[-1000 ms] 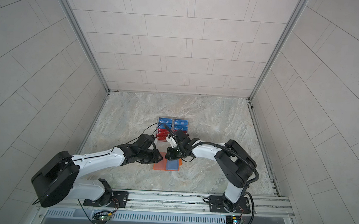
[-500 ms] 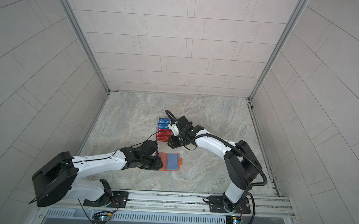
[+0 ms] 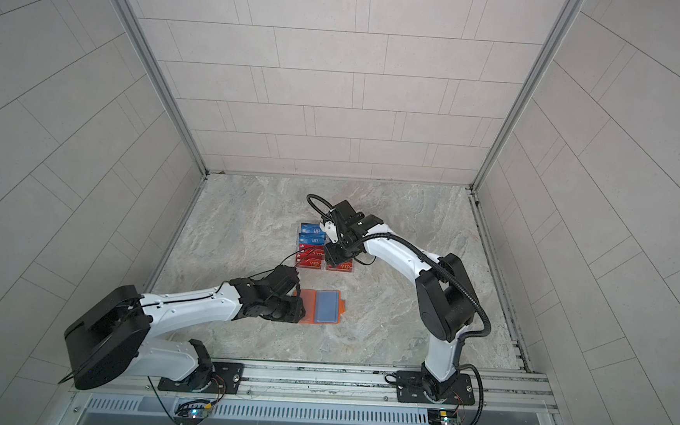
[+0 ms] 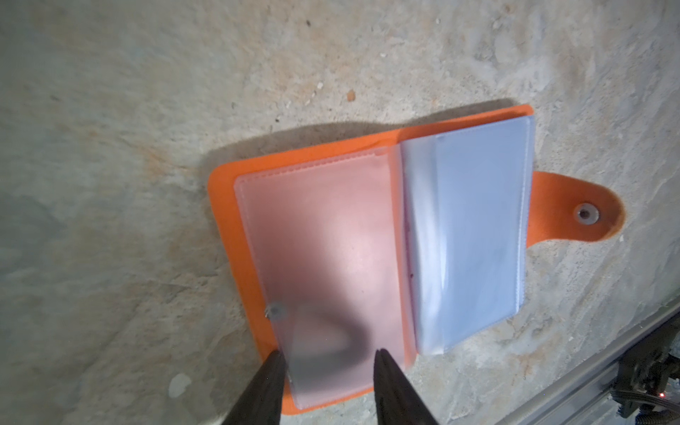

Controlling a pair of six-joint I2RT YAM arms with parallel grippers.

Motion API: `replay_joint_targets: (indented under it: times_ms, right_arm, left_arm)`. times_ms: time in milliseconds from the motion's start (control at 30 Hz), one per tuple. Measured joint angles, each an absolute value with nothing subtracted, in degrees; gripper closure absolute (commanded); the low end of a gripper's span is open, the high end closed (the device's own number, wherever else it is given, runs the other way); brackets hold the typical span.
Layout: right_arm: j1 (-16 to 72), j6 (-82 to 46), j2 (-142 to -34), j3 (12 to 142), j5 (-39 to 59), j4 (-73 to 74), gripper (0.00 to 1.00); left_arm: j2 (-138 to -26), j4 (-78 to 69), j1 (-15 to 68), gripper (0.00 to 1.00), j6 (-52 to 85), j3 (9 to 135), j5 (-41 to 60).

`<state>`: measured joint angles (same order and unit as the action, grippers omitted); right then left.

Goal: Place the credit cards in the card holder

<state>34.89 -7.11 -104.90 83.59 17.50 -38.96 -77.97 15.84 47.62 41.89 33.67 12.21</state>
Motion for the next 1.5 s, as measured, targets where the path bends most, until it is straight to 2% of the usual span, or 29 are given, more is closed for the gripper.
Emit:
replay_joint_targets:
  times_ms: [467, 833, 1500]
  right_arm:
    - [33.2, -1.1, -111.3, 89.6, 16.0, -42.4, 0.60]
    - [33.2, 0.1, -114.5, 90.1, 15.2, -42.9, 0.61]
    - [33.5, 3.0, -115.6, 91.0, 13.2, -43.2, 0.68]
  left_arm:
    - [-78.9, 16.2, 44.6, 0.55, 39.2, 34.4, 13.6]
    - [-80.3, 16.9, 43.4, 0.56, 37.4, 35.7, 14.3]
    - [-80.8, 17.2, 42.0, 0.56, 36.4, 36.1, 15.4]
